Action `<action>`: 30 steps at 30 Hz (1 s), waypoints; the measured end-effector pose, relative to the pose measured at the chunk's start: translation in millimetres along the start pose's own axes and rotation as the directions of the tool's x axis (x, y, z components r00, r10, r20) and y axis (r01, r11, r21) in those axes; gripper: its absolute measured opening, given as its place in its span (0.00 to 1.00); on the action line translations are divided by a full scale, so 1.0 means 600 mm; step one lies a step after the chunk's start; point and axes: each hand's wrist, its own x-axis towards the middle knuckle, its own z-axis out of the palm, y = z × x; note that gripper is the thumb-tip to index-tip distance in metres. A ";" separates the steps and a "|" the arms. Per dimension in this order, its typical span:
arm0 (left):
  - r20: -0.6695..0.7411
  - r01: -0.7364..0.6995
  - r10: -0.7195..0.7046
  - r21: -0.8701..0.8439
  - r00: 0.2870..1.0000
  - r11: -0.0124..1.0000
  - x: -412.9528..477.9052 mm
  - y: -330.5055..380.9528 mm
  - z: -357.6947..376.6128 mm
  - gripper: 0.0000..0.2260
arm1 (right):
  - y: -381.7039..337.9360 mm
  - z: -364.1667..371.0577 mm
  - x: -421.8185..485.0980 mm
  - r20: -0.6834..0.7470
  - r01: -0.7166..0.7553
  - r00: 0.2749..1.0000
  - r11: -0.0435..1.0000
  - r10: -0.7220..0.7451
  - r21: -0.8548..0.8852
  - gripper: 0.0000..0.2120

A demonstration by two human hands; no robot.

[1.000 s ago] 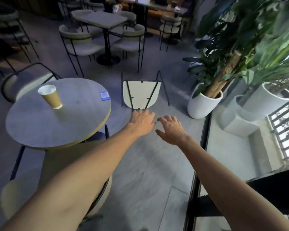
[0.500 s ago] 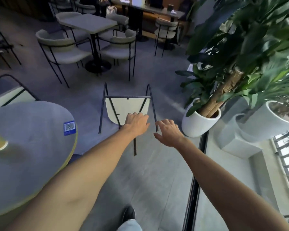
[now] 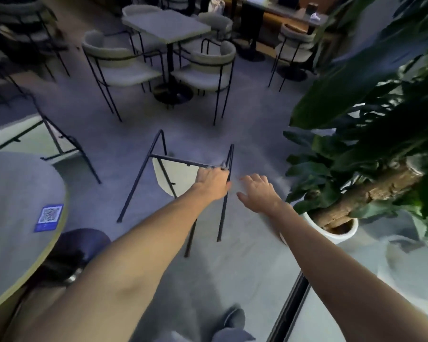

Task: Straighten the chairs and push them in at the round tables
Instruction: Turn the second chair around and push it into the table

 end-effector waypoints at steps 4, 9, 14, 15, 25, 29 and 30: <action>0.011 0.090 -0.090 -0.047 0.996 0.995 0.076 0.027 0.009 0.18 | 0.076 -0.022 0.092 0.084 0.079 0.994 0.997 -0.076 -0.028 0.26; 0.047 0.213 -0.211 -0.047 0.976 0.976 0.170 0.011 0.023 0.19 | 0.119 -0.047 0.216 0.098 0.193 0.977 0.981 -0.190 -0.021 0.25; 0.061 0.322 -0.318 -0.064 0.946 0.945 0.268 -0.035 0.053 0.19 | 0.123 -0.046 0.364 0.132 0.339 0.935 0.939 -0.330 -0.058 0.24; 0.069 0.336 -0.332 -0.057 0.941 0.940 0.290 -0.047 0.062 0.19 | 0.121 -0.044 0.397 0.142 0.363 0.925 0.929 -0.352 -0.066 0.24; 0.231 0.584 -0.546 -0.151 0.805 0.797 0.515 -0.165 0.121 0.19 | 0.080 -0.069 0.715 0.307 0.553 0.814 0.819 -0.493 -0.153 0.25; 0.284 0.662 -0.612 -0.129 0.738 0.738 0.539 -0.208 0.137 0.20 | 0.054 -0.059 0.797 0.389 0.637 0.746 0.750 -0.541 -0.178 0.25; 0.285 0.693 -0.641 -0.145 0.713 0.706 0.542 -0.225 0.136 0.19 | 0.043 -0.057 0.817 0.400 0.660 0.726 0.730 -0.559 -0.179 0.25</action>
